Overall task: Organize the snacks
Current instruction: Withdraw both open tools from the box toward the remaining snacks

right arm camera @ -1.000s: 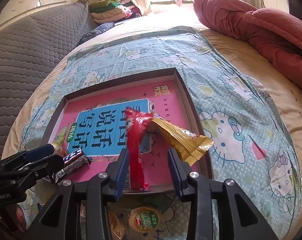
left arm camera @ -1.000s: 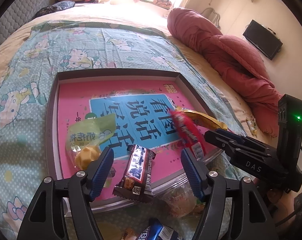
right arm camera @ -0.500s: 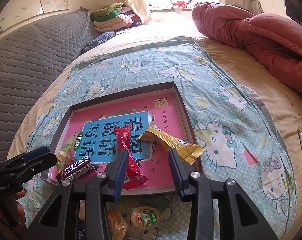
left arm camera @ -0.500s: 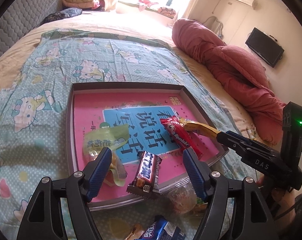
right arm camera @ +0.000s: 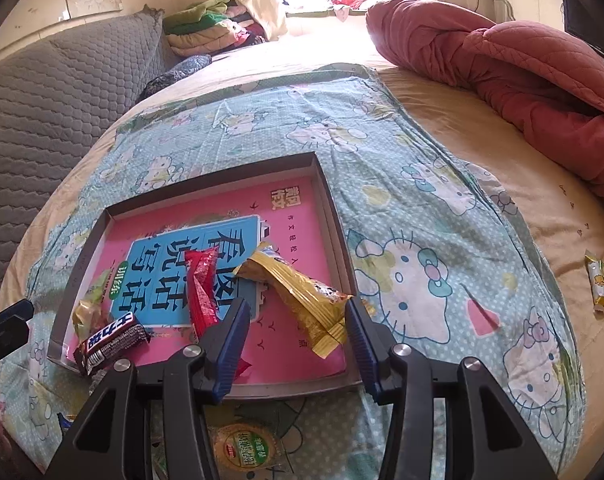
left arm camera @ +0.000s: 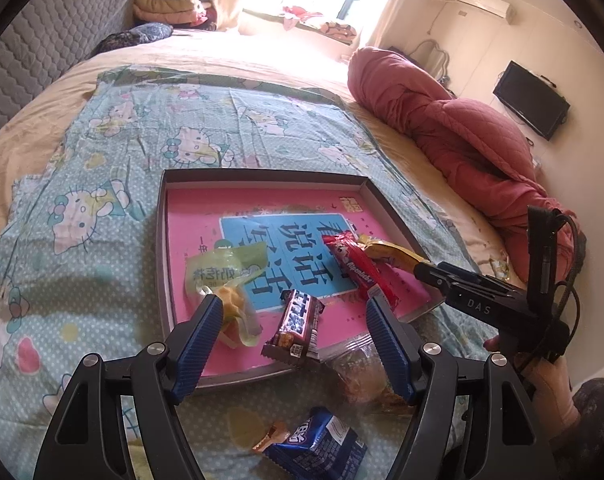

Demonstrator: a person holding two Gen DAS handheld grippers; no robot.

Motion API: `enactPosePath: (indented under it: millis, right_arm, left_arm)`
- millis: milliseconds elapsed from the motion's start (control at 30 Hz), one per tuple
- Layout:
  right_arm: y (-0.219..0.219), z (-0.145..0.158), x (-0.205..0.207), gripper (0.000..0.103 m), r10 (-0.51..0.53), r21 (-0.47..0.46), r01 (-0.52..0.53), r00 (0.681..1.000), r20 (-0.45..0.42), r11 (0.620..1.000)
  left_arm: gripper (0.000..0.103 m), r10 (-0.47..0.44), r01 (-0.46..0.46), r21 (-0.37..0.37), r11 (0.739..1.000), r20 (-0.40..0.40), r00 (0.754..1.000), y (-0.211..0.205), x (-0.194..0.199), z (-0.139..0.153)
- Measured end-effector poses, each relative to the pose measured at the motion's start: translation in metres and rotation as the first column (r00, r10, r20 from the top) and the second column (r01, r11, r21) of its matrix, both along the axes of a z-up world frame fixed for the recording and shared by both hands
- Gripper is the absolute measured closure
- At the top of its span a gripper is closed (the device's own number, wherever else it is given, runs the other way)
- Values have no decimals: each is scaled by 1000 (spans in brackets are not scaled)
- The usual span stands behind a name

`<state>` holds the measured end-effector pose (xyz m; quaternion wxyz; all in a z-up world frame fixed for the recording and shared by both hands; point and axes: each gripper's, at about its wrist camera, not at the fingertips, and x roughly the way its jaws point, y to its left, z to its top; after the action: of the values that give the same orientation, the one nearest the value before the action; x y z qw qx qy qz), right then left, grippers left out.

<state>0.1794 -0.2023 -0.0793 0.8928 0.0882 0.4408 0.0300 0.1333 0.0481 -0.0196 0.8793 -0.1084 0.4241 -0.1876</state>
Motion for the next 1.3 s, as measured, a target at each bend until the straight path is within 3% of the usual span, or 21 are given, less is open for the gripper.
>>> enactPosePath:
  millis: [333, 733, 967, 1300]
  right_arm:
    - [15, -6, -2, 54, 67, 36, -66, 998, -23, 997]
    - [8, 23, -20, 54, 72, 76, -76, 996, 59, 994]
    - [5, 43, -32, 53, 79, 93, -89, 991, 112, 992]
    - [6, 61, -52, 43, 108, 109, -128, 979, 173, 986]
  left_arm:
    - [27, 32, -32, 17, 999, -2, 999, -2, -13, 5]
    - [25, 62, -67, 83, 994, 60, 996, -6, -30, 26]
    - [25, 73, -78, 77, 994, 68, 995, -2, -41, 36]
    - [25, 93, -99, 87, 991, 65, 994, 8, -57, 43]
